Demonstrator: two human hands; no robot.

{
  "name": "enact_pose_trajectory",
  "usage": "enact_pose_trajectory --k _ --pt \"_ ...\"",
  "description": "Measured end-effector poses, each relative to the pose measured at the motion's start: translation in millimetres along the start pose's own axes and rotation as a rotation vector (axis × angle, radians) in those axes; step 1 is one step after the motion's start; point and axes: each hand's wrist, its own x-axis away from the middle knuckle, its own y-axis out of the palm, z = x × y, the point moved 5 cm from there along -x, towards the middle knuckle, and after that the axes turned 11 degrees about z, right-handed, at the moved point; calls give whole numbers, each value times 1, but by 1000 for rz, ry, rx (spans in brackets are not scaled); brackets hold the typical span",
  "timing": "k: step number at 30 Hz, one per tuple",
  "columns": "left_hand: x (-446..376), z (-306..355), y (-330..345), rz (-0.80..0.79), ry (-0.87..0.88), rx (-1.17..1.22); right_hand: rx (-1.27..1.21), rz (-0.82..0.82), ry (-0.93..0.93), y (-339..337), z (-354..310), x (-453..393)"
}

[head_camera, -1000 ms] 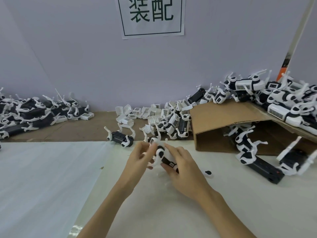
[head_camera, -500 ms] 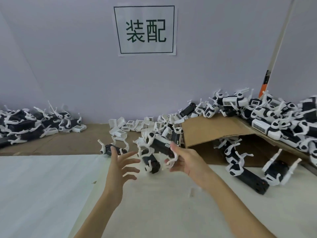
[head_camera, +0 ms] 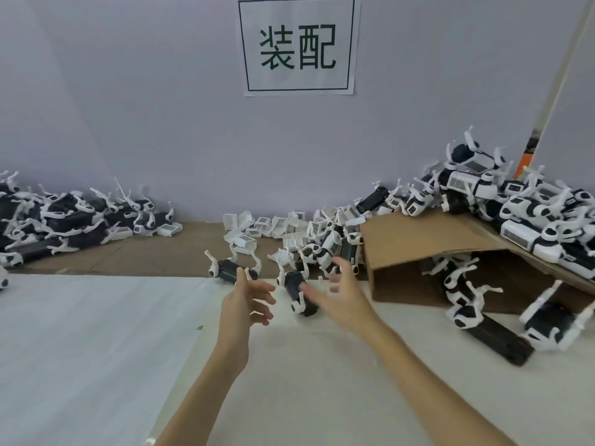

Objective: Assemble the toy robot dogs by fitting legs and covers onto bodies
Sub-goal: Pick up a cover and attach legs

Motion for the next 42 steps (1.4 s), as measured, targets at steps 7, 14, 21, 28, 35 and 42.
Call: enact_pose_trajectory --k 7,14,21,28,35,42 --pt "-5 -6 -7 32 -4 -59 177 161 -29 37 13 4" --pt "-4 -11 -4 38 12 -209 -404 84 187 -5 37 2" --pt "19 -18 22 -341 -120 -292 -720 84 215 -25 44 32" --pt "22 -15 26 -278 -65 -206 -636 66 232 -23 38 44" --pt "18 -13 24 -236 -49 -149 -571 -74 161 -21 25 50" --pt "24 -7 27 -438 -88 60 -946 -363 315 -25 22 55"
